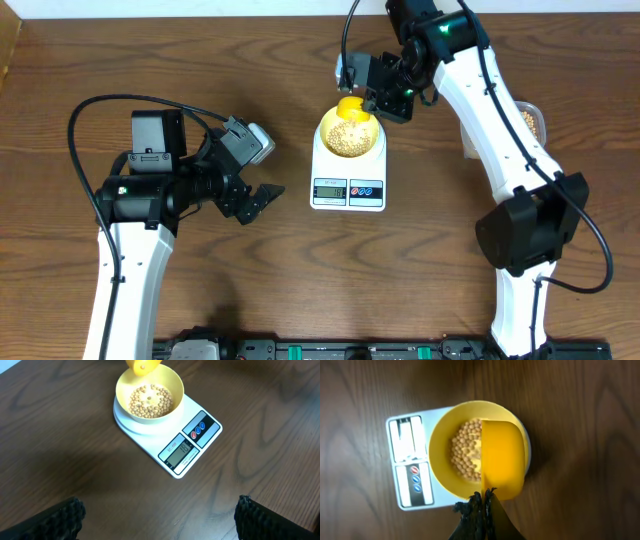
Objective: Scoop item into bowl and weigh 50g on scale
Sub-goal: 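Tilt the scoop to pour soybeans into the yellow bowl, then carry the empty yellow scoop right to the soybean tub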
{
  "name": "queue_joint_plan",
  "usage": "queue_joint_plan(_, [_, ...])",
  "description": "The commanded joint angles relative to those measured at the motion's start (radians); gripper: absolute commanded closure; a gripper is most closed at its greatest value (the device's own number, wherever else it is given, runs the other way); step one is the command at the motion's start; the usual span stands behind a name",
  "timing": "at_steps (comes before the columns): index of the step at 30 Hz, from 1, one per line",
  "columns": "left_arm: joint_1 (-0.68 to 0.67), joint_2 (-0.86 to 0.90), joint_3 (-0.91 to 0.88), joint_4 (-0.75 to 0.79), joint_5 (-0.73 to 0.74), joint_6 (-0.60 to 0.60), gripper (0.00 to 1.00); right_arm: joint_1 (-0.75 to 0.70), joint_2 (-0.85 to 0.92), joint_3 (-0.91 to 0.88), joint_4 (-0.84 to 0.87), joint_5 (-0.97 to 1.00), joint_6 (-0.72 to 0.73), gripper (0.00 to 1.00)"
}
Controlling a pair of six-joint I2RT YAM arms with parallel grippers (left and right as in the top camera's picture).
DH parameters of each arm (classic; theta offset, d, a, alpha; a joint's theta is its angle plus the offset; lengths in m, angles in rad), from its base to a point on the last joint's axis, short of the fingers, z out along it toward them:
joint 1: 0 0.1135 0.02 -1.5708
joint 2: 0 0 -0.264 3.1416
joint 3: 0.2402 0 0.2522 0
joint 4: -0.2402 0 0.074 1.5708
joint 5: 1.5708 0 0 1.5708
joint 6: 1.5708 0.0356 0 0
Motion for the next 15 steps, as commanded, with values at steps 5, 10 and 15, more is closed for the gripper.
queue_joint_plan(5, [0.006, 0.0, 0.005, 0.0, 0.009, 0.017, 0.02, 0.014, -0.046, 0.023, -0.007, 0.076, -0.059, 0.99])
queue_joint_plan(10, [0.006, 0.0, 0.005, 0.0, 0.009, 0.017, 0.02, 0.008, -0.046, 0.023, 0.006, 0.026, 0.009, 0.99])
queue_joint_plan(15, [0.006, 0.0, 0.005, 0.0, 0.009, 0.017, 0.02, -0.043, -0.047, 0.035, 0.009, -0.126, 0.135, 0.99])
